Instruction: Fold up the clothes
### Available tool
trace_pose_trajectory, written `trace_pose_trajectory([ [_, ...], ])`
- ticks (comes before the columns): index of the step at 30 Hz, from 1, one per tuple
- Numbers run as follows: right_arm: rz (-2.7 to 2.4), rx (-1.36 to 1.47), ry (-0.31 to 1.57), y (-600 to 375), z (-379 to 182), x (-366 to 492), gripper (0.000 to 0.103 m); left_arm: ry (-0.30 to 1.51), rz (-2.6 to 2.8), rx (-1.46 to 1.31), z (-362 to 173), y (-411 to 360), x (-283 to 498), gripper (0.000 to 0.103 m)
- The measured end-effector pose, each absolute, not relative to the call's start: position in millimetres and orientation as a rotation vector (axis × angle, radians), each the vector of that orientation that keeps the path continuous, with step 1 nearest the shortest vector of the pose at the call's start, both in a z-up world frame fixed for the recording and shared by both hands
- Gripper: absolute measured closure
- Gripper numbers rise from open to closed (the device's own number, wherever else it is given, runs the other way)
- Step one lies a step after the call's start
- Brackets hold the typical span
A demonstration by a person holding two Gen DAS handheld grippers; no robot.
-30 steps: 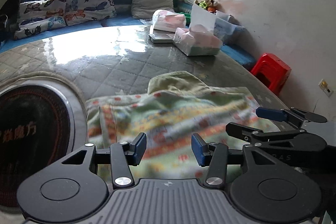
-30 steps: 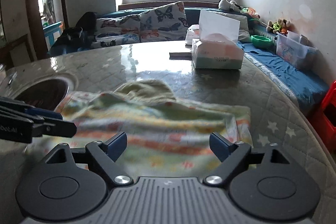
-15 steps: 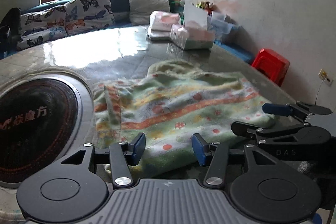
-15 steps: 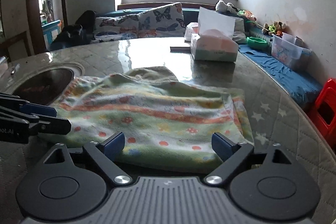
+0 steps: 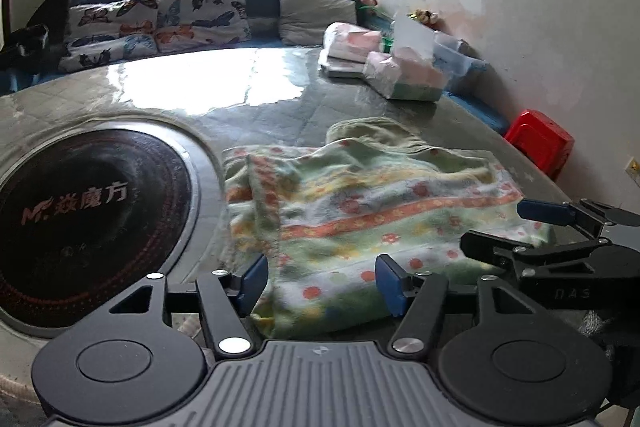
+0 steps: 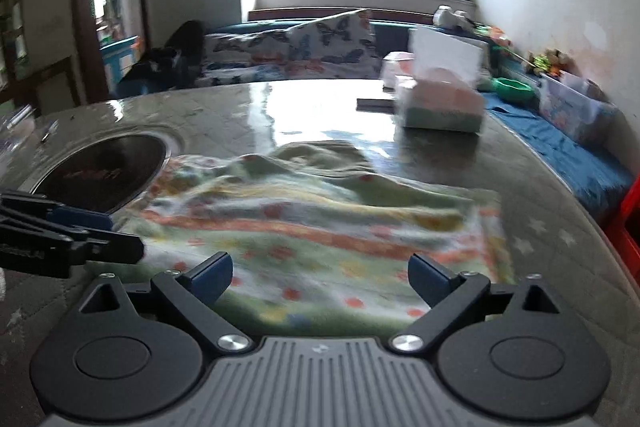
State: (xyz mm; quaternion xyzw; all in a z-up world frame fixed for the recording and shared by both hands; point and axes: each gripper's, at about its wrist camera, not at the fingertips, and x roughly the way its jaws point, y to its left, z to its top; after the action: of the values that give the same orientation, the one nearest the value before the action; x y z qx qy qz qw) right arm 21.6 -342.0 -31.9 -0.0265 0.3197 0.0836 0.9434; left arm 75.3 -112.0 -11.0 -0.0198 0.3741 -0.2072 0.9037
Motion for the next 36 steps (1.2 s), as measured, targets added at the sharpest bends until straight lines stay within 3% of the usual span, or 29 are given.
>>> trace_pose_trajectory([
  [22,0.144,-0.063,0.721,-332,-46,108,0.002,0.828,-0.377,-0.033,-16,-108,81,0.027],
  [36,0.114,-0.041,0.66,-338,-28,74,0.0,0.821,-0.369,0.001,-10,-113,76,0.008],
])
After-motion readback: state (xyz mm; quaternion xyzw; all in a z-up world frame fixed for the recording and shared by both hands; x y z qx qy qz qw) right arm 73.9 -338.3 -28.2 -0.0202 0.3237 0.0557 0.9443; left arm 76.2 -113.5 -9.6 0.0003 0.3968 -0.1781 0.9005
